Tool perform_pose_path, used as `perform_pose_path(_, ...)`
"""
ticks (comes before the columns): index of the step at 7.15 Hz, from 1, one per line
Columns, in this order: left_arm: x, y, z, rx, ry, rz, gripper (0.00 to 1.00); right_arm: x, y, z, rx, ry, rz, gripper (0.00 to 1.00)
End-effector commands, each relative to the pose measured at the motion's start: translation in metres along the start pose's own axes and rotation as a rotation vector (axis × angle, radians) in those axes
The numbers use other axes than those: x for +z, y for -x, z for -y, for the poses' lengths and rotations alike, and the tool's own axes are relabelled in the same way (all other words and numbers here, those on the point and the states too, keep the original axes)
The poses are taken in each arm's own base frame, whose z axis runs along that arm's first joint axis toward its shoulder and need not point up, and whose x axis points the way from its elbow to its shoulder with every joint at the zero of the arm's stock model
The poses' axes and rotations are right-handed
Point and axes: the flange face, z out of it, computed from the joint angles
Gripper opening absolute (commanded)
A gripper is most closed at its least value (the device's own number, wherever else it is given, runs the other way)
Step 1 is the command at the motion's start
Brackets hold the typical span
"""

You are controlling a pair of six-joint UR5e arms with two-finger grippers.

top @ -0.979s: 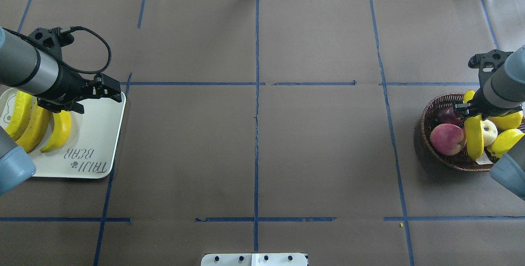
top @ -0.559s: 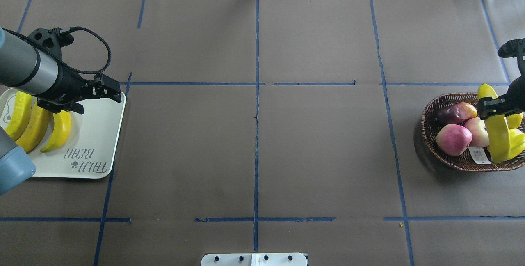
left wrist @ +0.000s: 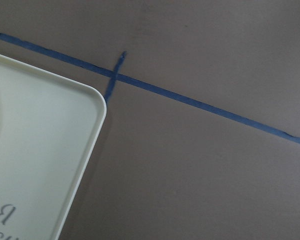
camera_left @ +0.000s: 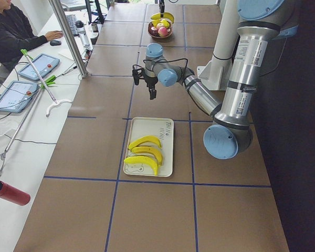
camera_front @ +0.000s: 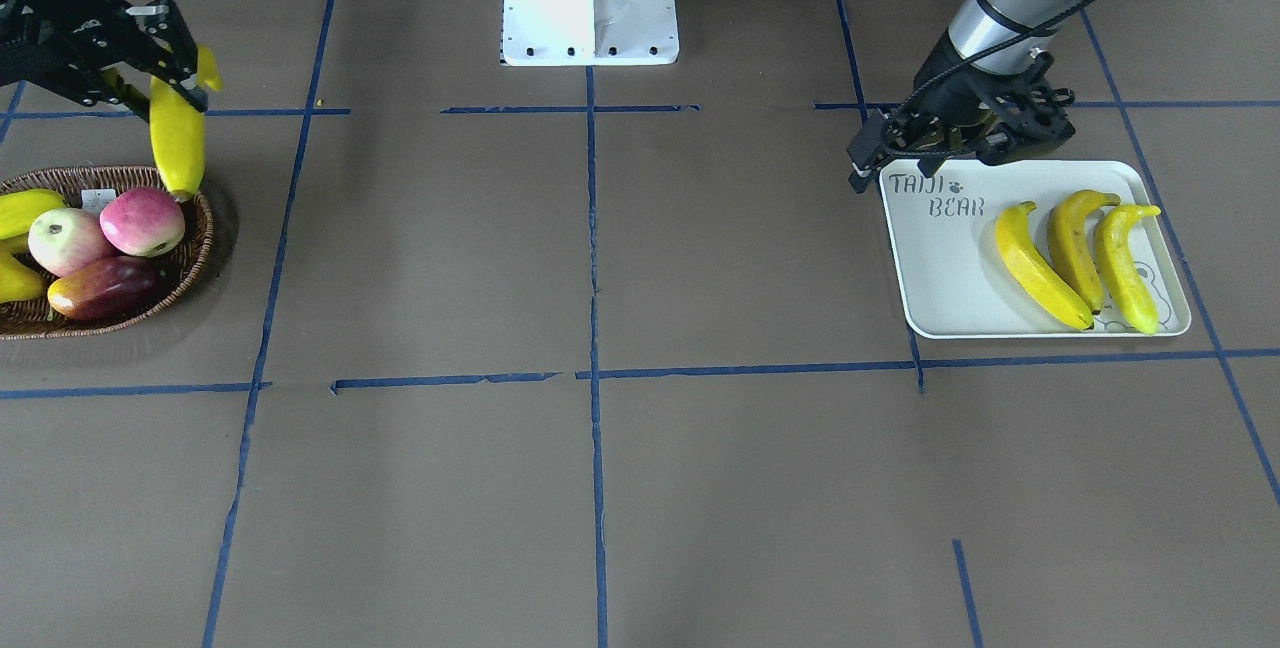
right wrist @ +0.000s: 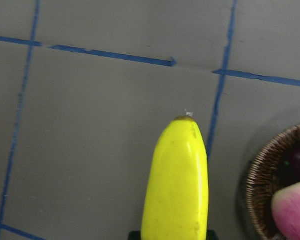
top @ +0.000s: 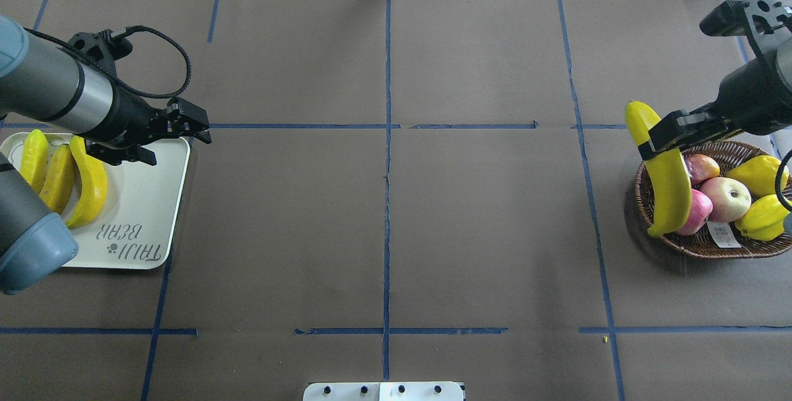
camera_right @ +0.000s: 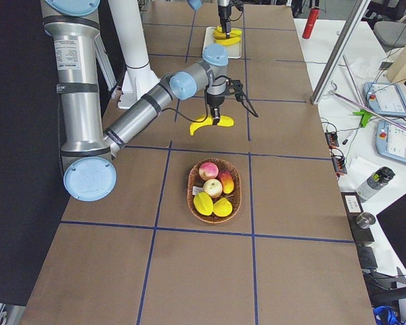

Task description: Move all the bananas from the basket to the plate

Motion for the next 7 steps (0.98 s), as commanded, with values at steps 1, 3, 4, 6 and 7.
perform_pose_path(1, -0.009, -0.052, -0.023, -0.109, 0.028, -0.076, 0.99, 0.013, 0.06, 0.011, 0.073, -0.088, 0.23, 0.01)
perform_pose_path(3, -0.021, -0.07, -0.036, -0.138, 0.049, -0.229, 0.99, 0.074, 0.112, -0.016, 0.139, -0.212, 0.406, 0.01)
perform_pose_path(4, -0.03, -0.074, -0.04, -0.176, 0.064, -0.317, 0.99, 0.093, 0.134, -0.03, 0.158, -0.244, 0.423, 0.01)
perform_pose_path(6, -0.044, -0.087, -0.048, -0.245, 0.11, -0.441, 0.99, 0.114, 0.18, -0.048, 0.126, -0.237, 0.468, 0.01)
perform_pose_path(7, -0.039, -0.108, -0.048, -0.235, 0.119, -0.451, 0.99, 0.121, 0.195, -0.057, 0.106, -0.218, 0.485, 0.01)
